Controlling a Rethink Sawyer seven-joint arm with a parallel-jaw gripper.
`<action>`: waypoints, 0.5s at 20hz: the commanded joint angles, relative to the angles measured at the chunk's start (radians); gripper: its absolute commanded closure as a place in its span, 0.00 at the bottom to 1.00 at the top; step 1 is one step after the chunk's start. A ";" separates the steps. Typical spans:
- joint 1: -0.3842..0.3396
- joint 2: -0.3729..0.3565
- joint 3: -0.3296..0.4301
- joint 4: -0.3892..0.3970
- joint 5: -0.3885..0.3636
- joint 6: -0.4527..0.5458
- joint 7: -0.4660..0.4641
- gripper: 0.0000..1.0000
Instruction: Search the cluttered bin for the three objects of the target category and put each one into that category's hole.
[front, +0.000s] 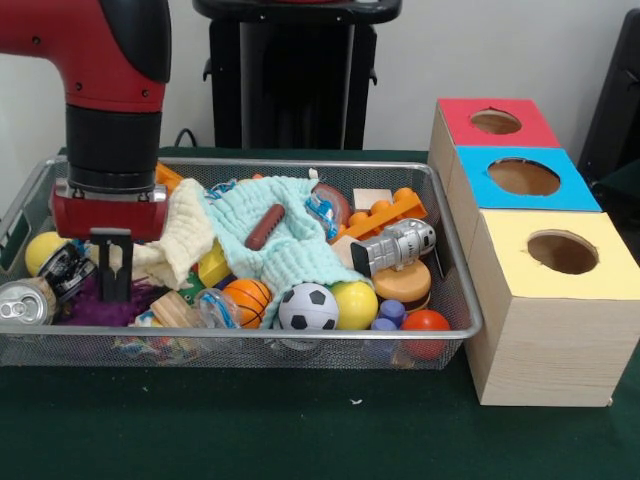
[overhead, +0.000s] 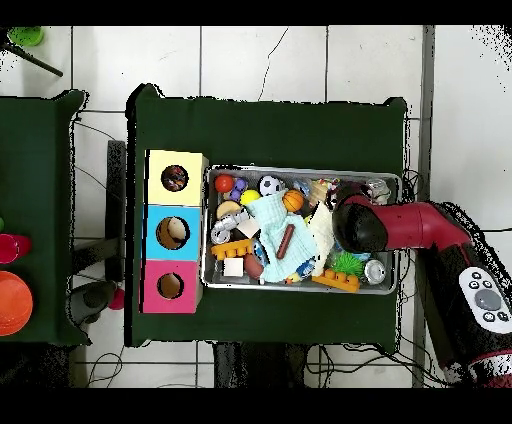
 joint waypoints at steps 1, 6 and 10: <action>-0.014 0.053 0.070 0.024 -0.021 -0.003 -0.115 1.00; 0.003 0.057 0.057 0.015 -0.042 0.001 -0.117 1.00; 0.017 0.069 0.041 -0.004 -0.065 -0.019 -0.104 1.00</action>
